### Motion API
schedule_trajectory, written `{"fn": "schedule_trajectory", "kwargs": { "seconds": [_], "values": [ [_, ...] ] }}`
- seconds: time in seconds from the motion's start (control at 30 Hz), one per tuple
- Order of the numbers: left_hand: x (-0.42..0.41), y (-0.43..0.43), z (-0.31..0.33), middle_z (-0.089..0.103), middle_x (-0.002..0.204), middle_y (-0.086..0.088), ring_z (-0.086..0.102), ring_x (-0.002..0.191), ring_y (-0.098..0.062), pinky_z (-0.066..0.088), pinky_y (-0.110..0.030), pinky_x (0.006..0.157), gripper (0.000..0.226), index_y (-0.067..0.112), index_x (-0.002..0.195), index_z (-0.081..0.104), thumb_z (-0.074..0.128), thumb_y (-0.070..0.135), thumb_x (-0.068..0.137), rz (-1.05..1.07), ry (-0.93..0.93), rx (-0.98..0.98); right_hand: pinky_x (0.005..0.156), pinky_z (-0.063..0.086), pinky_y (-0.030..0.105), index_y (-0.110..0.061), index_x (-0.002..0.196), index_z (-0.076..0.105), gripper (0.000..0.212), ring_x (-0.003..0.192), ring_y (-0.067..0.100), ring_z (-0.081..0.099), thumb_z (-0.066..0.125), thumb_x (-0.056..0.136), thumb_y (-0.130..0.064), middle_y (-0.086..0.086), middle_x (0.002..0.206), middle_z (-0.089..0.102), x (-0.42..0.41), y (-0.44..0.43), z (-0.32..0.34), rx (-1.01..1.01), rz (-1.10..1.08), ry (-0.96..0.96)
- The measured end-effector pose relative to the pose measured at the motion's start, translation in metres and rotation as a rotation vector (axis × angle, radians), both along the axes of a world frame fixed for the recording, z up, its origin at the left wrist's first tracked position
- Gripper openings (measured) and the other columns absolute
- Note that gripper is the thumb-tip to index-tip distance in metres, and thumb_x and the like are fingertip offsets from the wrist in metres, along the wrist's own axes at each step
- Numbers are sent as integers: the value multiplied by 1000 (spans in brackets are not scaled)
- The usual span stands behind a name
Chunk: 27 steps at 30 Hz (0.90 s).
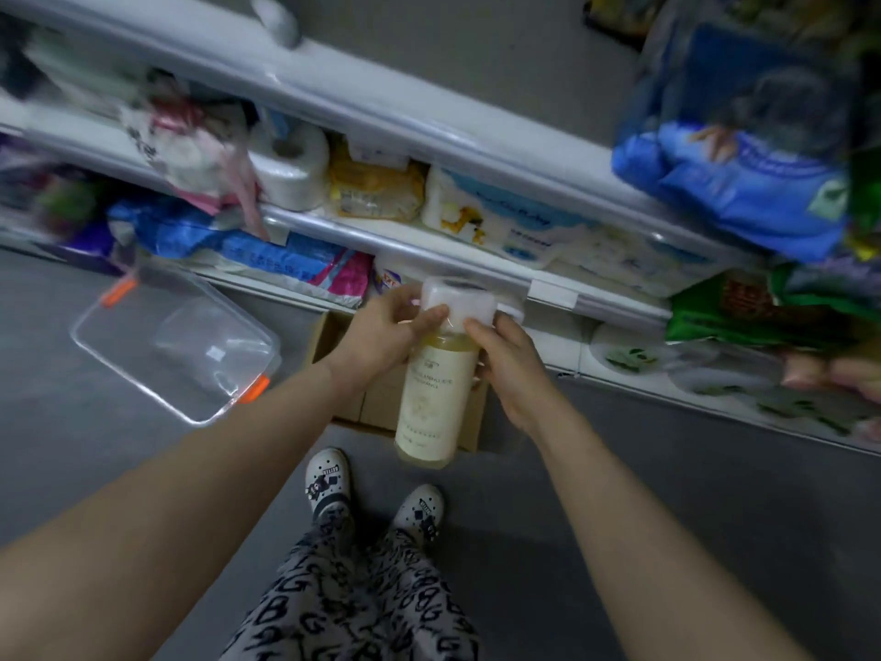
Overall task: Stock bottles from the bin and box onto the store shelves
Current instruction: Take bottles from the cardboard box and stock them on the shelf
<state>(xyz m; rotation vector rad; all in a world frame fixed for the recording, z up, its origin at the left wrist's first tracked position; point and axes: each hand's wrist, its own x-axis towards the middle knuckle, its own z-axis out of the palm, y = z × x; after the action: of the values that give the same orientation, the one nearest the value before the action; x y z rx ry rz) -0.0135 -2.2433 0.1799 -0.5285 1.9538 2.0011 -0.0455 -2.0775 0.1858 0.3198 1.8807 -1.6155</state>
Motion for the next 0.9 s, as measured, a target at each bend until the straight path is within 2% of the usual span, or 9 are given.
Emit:
{"fn": "schedule_trajectory", "kwargs": {
  "seconds": [0.1, 0.2, 0.37, 0.47, 0.57, 0.7, 0.77, 0.83, 0.9],
  "values": [
    [1, 2, 38, 71, 103, 2, 70, 96, -13, 59, -29, 76, 30, 22, 118, 60, 65, 36, 92, -10, 45, -38, 95, 53, 41, -18, 126, 58, 26, 110, 21, 66, 54, 101, -23, 2, 120, 69, 3, 2, 37, -17, 5, 46],
    [2, 2, 75, 73, 106, -2, 71, 97, -17, 59, -38, 82, 50, 19, 120, 62, 68, 51, 81, -16, 100, -95, 94, 54, 44, -21, 130, 57, 31, 108, 21, 67, 55, 100, -29, 0, 118, 70, 6, 2, 71, 1, -2, 95],
    [1, 5, 124, 73, 97, 0, 71, 89, -17, 58, -28, 65, 30, 19, 117, 61, 65, 35, 92, -9, 157, -106, 95, 54, 45, -26, 132, 57, 36, 107, 18, 67, 56, 98, -38, -3, 119, 70, 9, 5, 120, 7, 24, 166],
    [0, 5, 152, 73, 103, -1, 71, 94, -19, 60, -39, 77, 28, 21, 114, 63, 66, 36, 91, 7, 207, -106, 91, 55, 39, -24, 130, 58, 34, 106, 18, 68, 57, 98, -35, -2, 118, 71, 8, 8, 152, -30, 51, 218],
    [-3, 4, 182, 74, 104, 0, 71, 97, -17, 58, -42, 86, 33, 23, 109, 67, 73, 42, 83, 37, 255, -102, 87, 55, 39, -21, 125, 60, 30, 104, 21, 69, 58, 98, -33, 1, 115, 72, 2, 8, 182, -49, 50, 256],
    [-6, 6, 220, 75, 100, -2, 72, 94, -23, 60, -42, 80, 35, 19, 113, 64, 72, 39, 86, 72, 297, -110, 87, 56, 38, -19, 124, 59, 28, 101, 19, 69, 57, 99, -30, 2, 115, 71, -6, 9, 222, -65, 76, 315],
    [-7, 6, 236, 74, 99, -4, 72, 94, -27, 61, -47, 78, 35, 19, 113, 64, 71, 40, 87, 105, 307, -114, 83, 56, 36, -19, 124, 59, 27, 100, 19, 68, 57, 99, -29, 1, 114, 70, -10, 8, 241, -85, 92, 341],
    [-7, 4, 254, 74, 101, -5, 72, 94, -27, 58, -51, 84, 47, 22, 109, 66, 74, 54, 76, 131, 353, -160, 81, 56, 36, -17, 126, 59, 29, 101, 20, 68, 58, 99, -28, 3, 115, 70, -14, 5, 257, -97, 107, 376],
    [-9, 0, 268, 74, 101, -4, 72, 95, -23, 57, -49, 89, 62, 22, 108, 68, 72, 65, 62, 145, 403, -193, 86, 56, 40, -16, 127, 60, 33, 104, 22, 68, 59, 98, -30, 5, 118, 70, -19, 1, 271, -83, 123, 418]
  ]
}}
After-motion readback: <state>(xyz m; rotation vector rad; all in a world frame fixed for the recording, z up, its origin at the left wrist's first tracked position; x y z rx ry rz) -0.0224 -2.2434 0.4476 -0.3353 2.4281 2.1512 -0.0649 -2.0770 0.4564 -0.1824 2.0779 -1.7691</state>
